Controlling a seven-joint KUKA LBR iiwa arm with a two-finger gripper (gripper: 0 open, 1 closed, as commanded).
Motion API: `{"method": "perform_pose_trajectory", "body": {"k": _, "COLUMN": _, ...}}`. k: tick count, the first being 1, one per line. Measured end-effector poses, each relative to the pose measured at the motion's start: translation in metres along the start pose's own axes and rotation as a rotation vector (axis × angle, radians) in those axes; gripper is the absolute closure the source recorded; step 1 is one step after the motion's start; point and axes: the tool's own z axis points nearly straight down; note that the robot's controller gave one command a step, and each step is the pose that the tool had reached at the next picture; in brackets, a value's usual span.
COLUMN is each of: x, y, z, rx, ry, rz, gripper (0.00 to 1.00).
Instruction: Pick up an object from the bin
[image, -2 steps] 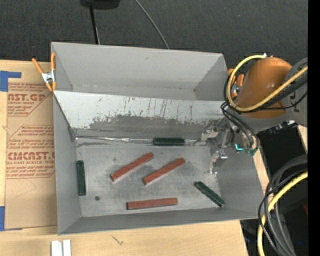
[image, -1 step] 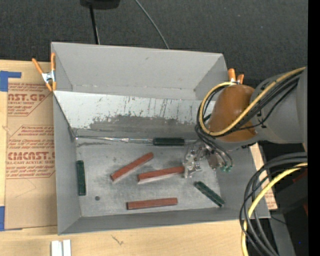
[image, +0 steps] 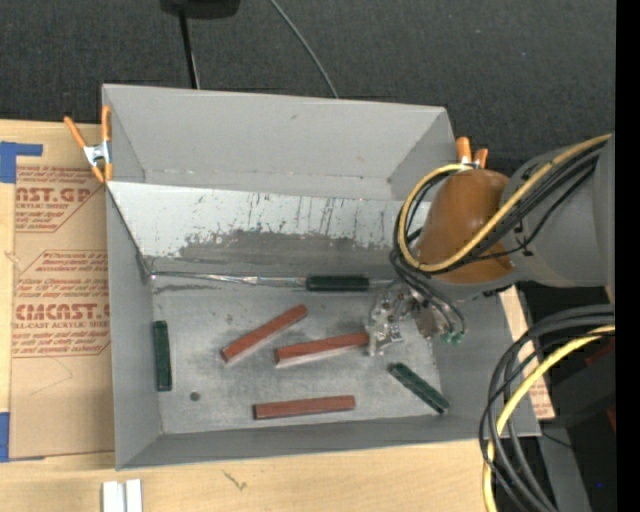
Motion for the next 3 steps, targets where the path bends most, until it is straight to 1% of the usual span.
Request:
{"method": "perform_pose_trajectory", "body": {"k": 1, "x": -0.0051, "y": 0.0116, "z": -0.1433, "rx": -0.002, "ry": 0.006, "rz": -0.097, "gripper": 1.00}}
{"method": "perform_pose_trajectory", "body": {"k": 2, "x": -0.0047, "y": 0.0116, "z": -0.1427, "rx": -0.002, "ry": 0.007, "rz": -0.097, "gripper": 0.00}}
{"method": "perform_pose_trajectory", "body": {"k": 3, "x": -0.0046, "y": 0.0116, "z": -0.1427, "rx": -0.002, "ry": 0.007, "rz": -0.097, "gripper": 0.00}}
